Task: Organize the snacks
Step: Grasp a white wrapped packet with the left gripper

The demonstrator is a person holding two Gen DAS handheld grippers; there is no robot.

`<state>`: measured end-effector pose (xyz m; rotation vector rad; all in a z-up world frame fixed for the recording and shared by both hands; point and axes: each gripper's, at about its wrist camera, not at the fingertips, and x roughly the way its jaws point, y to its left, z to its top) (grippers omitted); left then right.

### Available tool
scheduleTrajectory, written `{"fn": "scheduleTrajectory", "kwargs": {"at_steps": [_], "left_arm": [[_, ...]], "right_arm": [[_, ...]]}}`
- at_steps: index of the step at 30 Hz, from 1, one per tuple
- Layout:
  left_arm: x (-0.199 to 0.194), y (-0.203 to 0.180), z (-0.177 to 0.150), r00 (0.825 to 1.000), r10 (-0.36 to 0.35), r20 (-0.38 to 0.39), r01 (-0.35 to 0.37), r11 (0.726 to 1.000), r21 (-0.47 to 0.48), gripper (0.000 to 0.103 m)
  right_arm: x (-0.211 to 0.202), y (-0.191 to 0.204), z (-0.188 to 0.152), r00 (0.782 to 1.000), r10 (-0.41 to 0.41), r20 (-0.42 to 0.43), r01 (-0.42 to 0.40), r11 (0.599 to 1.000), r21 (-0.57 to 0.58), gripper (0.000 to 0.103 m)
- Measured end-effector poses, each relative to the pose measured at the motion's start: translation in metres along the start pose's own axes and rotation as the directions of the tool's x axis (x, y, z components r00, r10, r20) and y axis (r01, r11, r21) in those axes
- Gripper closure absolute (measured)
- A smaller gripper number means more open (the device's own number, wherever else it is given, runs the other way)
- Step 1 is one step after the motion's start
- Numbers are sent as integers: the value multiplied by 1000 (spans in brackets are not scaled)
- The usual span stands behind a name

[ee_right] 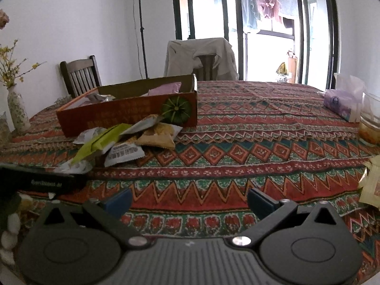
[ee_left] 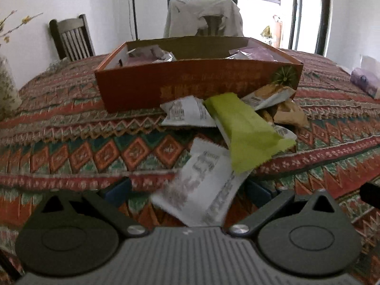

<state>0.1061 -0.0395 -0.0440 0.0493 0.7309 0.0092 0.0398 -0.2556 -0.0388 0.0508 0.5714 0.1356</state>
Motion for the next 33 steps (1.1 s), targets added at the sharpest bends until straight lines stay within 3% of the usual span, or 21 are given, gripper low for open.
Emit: {"fn": "scheduleTrajectory", "kwargs": {"at_steps": [6, 8, 10, 12, 18, 33], "left_arm": [[6, 4, 2, 999, -53, 1, 53, 999, -5, 3], [1, 4, 0, 998, -62, 22, 62, 998, -3, 19], [-4, 3, -3, 996, -73, 43, 73, 997, 7, 46], [-11, 2, -6, 993, -99, 59, 99, 995, 6, 55], [-27, 10, -16, 987, -125, 99, 128, 991, -29, 62], [-79, 52, -13, 965, -55, 258, 90, 988, -123, 63]], "right_arm": [[4, 3, -2, 1000, -9, -11, 9, 1000, -4, 0], [5, 6, -3, 1000, -6, -13, 6, 1000, -6, 0], [6, 9, -4, 1000, -3, -16, 3, 1000, -15, 0], [7, 11, -5, 1000, -2, -16, 2, 1000, -17, 0], [7, 16, -11, 1000, 6, -17, -6, 1000, -22, 0], [-3, 26, 5, 998, 24, 58, -22, 999, -44, 0]]}}
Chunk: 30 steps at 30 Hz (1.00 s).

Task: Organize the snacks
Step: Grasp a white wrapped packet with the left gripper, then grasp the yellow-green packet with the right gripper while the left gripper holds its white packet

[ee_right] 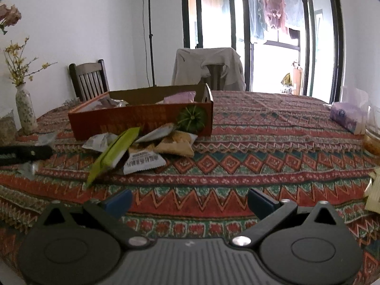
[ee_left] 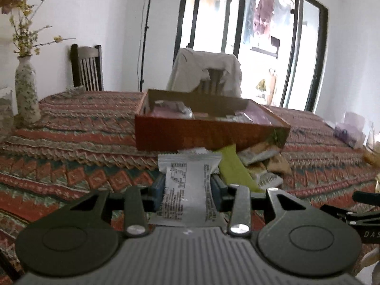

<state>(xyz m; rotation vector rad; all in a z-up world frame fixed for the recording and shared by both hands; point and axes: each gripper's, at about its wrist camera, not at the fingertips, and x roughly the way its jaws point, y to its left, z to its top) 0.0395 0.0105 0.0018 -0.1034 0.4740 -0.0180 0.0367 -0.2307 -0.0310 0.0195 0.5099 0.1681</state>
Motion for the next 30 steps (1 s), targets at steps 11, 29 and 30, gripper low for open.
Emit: {"fn": "scheduleTrajectory", "kwargs": {"at_steps": [11, 29, 30], "left_arm": [[19, 8, 15, 1000, -8, 4, 8, 1000, -13, 63], [60, 47, 14, 1000, -13, -13, 11, 994, -106, 63], [60, 49, 14, 1000, -17, -9, 16, 993, -114, 63]], "right_arm": [[18, 12, 29, 999, 14, 47, -13, 1000, -12, 0], [88, 91, 65, 984, 172, -36, -175, 979, -107, 50], [94, 96, 66, 985, 167, -49, -172, 979, -113, 57]]}}
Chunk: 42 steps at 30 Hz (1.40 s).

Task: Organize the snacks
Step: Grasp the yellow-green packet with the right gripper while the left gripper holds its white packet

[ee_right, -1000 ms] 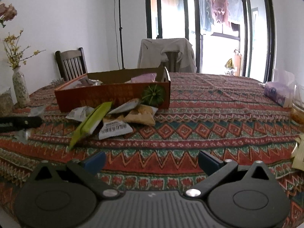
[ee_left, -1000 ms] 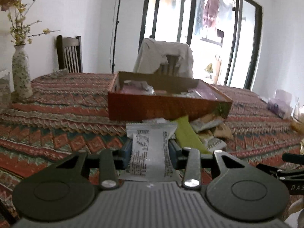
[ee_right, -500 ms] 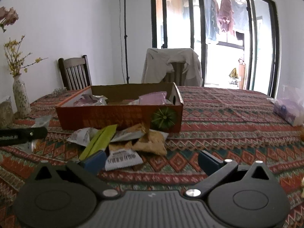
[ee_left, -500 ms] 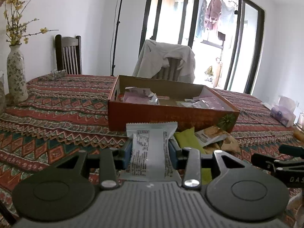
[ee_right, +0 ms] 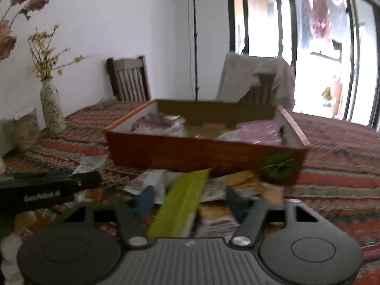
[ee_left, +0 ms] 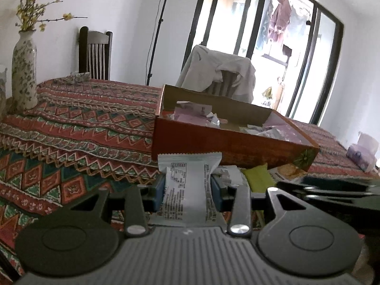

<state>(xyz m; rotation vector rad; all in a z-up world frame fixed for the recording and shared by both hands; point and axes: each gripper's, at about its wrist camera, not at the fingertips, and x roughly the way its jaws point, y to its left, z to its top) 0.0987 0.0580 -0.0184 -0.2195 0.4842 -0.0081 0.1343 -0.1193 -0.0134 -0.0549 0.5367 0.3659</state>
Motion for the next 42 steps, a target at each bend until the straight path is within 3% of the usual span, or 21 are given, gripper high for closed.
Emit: {"fn": "scheduleTrajectory", "kwargs": {"at_steps": [7, 10, 15, 26, 42], "left_arm": [[2, 10, -2, 999, -52, -11, 51, 997, -60, 63], [2, 11, -3, 998, -61, -7, 60, 996, -62, 63], [1, 11, -3, 998, -63, -1, 63, 996, -67, 63], [-11, -1, 5, 997, -65, 31, 66, 997, -50, 63], [-10, -46, 64, 995, -51, 89, 49, 999, 23, 63]], "right_arm": [[32, 22, -10, 993, -87, -77, 82, 994, -70, 56], [34, 30, -17, 989, -132, -69, 122, 983, -135, 62], [21, 23, -18, 995, -97, -27, 94, 992, -85, 67], [-25, -1, -8, 992, -61, 107, 64, 998, -24, 68], [-34, -41, 34, 978, -48, 204, 40, 998, 43, 68]]}}
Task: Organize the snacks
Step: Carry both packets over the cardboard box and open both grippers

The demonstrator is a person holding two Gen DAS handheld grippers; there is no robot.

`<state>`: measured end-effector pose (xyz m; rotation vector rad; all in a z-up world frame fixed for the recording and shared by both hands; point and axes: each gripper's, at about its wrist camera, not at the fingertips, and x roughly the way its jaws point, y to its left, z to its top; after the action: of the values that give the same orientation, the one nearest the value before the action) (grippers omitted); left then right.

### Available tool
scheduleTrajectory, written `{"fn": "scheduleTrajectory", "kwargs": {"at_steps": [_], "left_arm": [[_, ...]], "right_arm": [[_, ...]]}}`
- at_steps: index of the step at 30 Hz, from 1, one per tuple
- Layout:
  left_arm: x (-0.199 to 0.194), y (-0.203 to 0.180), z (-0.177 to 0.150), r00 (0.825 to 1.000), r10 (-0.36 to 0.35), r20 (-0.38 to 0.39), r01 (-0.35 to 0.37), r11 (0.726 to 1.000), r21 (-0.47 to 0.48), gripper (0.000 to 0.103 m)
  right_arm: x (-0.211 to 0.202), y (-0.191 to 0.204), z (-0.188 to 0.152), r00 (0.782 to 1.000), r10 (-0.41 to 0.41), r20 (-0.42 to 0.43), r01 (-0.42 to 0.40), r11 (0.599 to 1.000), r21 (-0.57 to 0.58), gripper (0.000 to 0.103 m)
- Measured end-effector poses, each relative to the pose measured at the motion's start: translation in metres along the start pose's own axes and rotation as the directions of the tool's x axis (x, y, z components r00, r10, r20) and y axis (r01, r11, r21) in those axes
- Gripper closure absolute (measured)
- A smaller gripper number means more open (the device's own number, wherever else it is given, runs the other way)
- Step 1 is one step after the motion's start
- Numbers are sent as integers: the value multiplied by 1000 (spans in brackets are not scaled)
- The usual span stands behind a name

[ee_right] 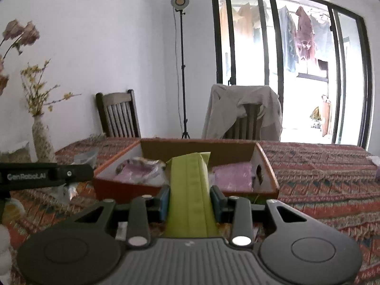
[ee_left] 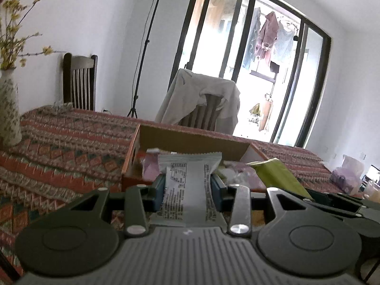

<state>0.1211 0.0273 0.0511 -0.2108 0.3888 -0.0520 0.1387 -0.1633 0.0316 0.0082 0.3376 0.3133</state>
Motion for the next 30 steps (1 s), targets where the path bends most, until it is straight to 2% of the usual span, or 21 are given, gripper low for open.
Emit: {"fn": "scheduleTrajectory", "kwargs": {"at_steps": [9, 17, 21, 24, 30], "left_arm": [[39, -17, 36, 1000, 5, 11, -5, 1000, -21, 63], [91, -23, 61, 999, 45, 22, -44, 998, -44, 62], [118, -20, 63, 996, 77, 42, -75, 996, -56, 62], [134, -15, 51, 990, 121, 74, -116, 991, -62, 62], [154, -7, 39, 993, 118, 25, -117, 992, -45, 62]], "right_arm": [[32, -23, 37, 999, -9, 45, 8, 999, 32, 68], [82, -45, 64, 997, -25, 67, 19, 996, 91, 68], [109, -54, 61, 996, -41, 77, 32, 993, 116, 68], [124, -63, 48, 998, -25, 56, 18, 993, 118, 68], [139, -65, 33, 1000, -14, 11, 12, 994, 110, 68]]}}
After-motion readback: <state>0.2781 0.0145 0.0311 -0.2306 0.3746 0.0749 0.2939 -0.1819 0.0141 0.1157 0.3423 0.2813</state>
